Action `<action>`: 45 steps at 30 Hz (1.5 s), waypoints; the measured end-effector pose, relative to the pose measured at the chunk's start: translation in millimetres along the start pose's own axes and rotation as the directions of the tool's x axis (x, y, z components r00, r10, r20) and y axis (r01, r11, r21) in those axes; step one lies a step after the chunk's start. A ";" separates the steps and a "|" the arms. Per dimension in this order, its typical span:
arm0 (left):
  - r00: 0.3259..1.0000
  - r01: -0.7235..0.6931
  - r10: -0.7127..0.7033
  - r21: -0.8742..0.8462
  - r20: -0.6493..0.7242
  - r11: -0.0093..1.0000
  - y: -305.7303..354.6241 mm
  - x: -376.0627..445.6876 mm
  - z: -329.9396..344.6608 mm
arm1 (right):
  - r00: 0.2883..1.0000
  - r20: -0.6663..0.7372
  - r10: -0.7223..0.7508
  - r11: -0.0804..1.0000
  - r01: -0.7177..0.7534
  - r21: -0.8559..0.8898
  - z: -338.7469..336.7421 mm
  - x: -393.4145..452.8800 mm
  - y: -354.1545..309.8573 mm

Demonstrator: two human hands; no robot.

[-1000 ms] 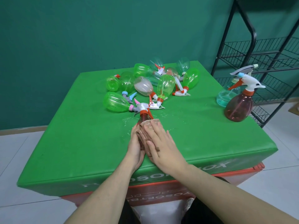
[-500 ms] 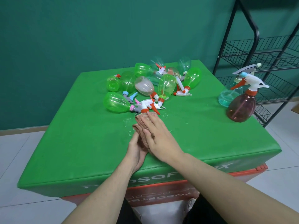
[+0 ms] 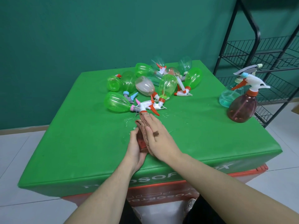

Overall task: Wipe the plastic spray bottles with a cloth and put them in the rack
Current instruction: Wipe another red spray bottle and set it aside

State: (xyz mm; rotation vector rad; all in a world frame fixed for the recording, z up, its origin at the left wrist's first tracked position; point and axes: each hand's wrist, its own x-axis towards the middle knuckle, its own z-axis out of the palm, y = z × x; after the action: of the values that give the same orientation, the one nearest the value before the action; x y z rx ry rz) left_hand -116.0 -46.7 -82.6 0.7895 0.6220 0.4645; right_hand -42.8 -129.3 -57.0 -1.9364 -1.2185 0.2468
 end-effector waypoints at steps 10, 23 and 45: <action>0.997 0.032 -0.038 -0.088 -0.061 0.996 -5.9 8.2 -9.1 | 0.983 0.055 -0.176 0.957 0.184 -0.224 4.5 -41.9 21.6; 0.997 0.041 -0.044 0.042 0.056 0.998 7.4 -1.4 2.7 | 0.991 -0.028 -0.131 0.986 0.128 -0.104 -6.7 -13.8 12.2; 0.998 -0.024 0.032 -0.131 0.058 0.991 7.5 -11.3 45.9 | 0.920 -0.081 0.383 0.801 -0.288 0.524 -32.5 -3.3 -3.7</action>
State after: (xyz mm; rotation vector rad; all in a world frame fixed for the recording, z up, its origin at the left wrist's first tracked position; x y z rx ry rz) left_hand -94.7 -72.1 -48.0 0.6860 0.5204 0.5004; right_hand -29.2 -148.6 -34.1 -1.6478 -0.5933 0.5078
